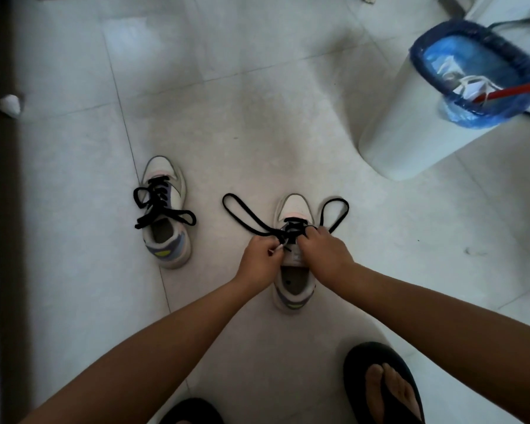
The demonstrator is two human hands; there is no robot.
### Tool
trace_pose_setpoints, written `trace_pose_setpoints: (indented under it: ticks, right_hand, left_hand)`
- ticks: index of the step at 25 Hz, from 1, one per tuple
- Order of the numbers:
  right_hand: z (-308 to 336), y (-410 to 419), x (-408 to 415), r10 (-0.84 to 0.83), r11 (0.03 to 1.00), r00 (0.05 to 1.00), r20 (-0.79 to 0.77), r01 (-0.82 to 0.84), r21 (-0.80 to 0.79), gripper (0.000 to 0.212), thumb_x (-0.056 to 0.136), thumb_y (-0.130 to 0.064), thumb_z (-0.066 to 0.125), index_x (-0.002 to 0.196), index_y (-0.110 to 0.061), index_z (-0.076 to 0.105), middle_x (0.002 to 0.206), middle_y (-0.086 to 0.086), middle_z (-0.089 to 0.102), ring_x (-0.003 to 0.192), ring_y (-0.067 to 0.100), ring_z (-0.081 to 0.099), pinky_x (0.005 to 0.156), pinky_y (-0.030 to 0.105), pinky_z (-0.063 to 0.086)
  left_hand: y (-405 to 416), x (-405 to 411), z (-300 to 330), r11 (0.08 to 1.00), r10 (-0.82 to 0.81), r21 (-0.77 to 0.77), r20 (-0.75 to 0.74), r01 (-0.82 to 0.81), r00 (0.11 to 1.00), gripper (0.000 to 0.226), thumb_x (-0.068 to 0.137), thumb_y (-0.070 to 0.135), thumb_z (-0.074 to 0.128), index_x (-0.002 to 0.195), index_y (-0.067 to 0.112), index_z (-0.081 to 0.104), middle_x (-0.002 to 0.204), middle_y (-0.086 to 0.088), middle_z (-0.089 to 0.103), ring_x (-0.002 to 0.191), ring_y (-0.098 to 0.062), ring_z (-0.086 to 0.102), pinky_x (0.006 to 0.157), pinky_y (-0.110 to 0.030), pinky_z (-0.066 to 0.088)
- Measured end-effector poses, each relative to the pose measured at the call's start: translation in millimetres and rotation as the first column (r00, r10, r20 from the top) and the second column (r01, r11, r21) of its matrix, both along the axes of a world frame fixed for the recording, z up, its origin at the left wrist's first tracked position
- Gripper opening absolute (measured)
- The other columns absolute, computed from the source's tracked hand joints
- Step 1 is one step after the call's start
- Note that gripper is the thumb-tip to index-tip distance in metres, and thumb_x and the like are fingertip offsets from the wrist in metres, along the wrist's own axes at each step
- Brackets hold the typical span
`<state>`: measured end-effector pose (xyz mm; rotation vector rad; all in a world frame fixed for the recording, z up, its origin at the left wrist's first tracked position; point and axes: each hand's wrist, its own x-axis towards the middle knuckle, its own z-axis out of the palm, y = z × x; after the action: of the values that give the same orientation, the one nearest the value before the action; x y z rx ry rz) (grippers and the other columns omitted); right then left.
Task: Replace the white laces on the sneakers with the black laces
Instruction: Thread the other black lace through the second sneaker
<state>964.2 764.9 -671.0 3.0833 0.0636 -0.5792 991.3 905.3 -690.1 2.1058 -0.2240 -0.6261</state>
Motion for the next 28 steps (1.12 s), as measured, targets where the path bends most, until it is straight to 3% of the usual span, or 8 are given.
trace_pose_setpoints:
  ticks: [3,6,8,12,14,17,24,28]
  right_hand:
    - [-3,-4,-9,0.309,0.947,0.9,0.309,-0.26,-0.189,0.014,0.075,-0.006,0.059,0.082,-0.007,0.071,0.09,0.013,0.067,0.08,0.025,0.064,0.063,0.03,0.05]
    - [-12,-24,-15,0.522,0.84,0.703,0.483,-0.522,-0.148,0.028,0.081,-0.006,0.045,0.088,-0.005,0.072,0.093,0.014,0.069,0.076,0.026,0.066,0.066,0.03,0.051]
    - [-15,-29,-10,0.447,0.843,0.752,0.485,-0.535,0.052,0.022,0.084,-0.005,0.048,0.087,-0.003,0.069,0.087,0.014,0.068,0.072,0.028,0.063,0.062,0.03,0.05]
    - [-25,-21,-3,-0.003,0.851,0.984,0.18,-0.092,0.518,0.008,0.089,-0.005,0.057,0.09,0.001,0.062,0.086,0.019,0.061,0.082,0.035,0.056,0.073,0.03,0.035]
    - [-27,-21,0,-0.026,0.829,0.986,0.164,-0.071,0.555,0.014,0.087,-0.004,0.061,0.099,0.003,0.063,0.092,0.02,0.064,0.086,0.036,0.057,0.075,0.028,0.034]
    - [-25,-25,2,0.111,0.827,0.926,0.361,-0.288,0.483,0.023,0.073,0.003,0.074,0.095,0.005,0.069,0.084,0.019,0.068,0.075,0.032,0.065,0.074,0.033,0.045]
    - [-25,-19,5,0.102,0.786,0.85,0.516,-0.387,0.482,0.016,0.062,0.008,0.08,0.074,0.002,0.071,0.064,0.015,0.065,0.055,0.028,0.063,0.054,0.031,0.053]
    - [-24,-18,-1,-0.018,0.762,0.87,0.492,-0.306,0.57,0.009,0.068,0.005,0.077,0.074,0.001,0.071,0.068,0.013,0.067,0.06,0.027,0.063,0.06,0.029,0.047]
  left_hand:
    - [-4,-2,1,0.996,0.078,-0.03,-0.052,-0.08,0.996,0.028,0.087,0.001,0.055,0.06,0.005,0.051,0.056,-0.004,0.043,0.051,-0.005,0.036,0.049,-0.021,0.028]
    - [-6,-6,-1,0.99,0.126,-0.055,-0.068,-0.13,0.99,0.029,0.089,0.005,0.057,0.061,0.005,0.053,0.054,0.004,0.044,0.05,0.0,0.036,0.048,-0.014,0.03]
    - [-8,-9,-3,0.98,0.182,-0.065,-0.108,-0.19,0.977,0.028,0.09,0.008,0.057,0.064,-0.002,0.057,0.059,-0.003,0.048,0.056,-0.006,0.041,0.05,-0.016,0.029]
    - [-12,-14,-3,0.933,0.321,-0.074,-0.276,-0.353,0.906,0.02,0.093,0.014,0.054,0.075,0.009,0.063,0.072,-0.009,0.054,0.07,-0.012,0.047,0.063,-0.027,0.038]
    - [-14,-14,0,0.908,0.368,-0.065,-0.354,-0.415,0.86,0.018,0.093,0.016,0.055,0.08,0.012,0.067,0.079,-0.01,0.063,0.076,-0.015,0.054,0.07,-0.035,0.049]
    - [-18,-12,4,0.877,0.417,-0.052,-0.409,-0.477,0.812,0.016,0.093,0.015,0.056,0.081,0.014,0.067,0.082,-0.008,0.064,0.079,-0.015,0.057,0.08,-0.039,0.053]
    - [-19,-14,6,0.872,0.404,-0.081,-0.437,-0.483,0.803,0.025,0.093,0.014,0.056,0.072,0.023,0.066,0.07,0.005,0.063,0.066,-0.002,0.056,0.062,-0.015,0.05]
    - [-16,-15,10,0.914,0.323,-0.116,-0.373,-0.389,0.87,0.014,0.094,0.011,0.053,0.092,0.01,0.068,0.083,0.001,0.062,0.075,-0.004,0.057,0.064,-0.011,0.046]
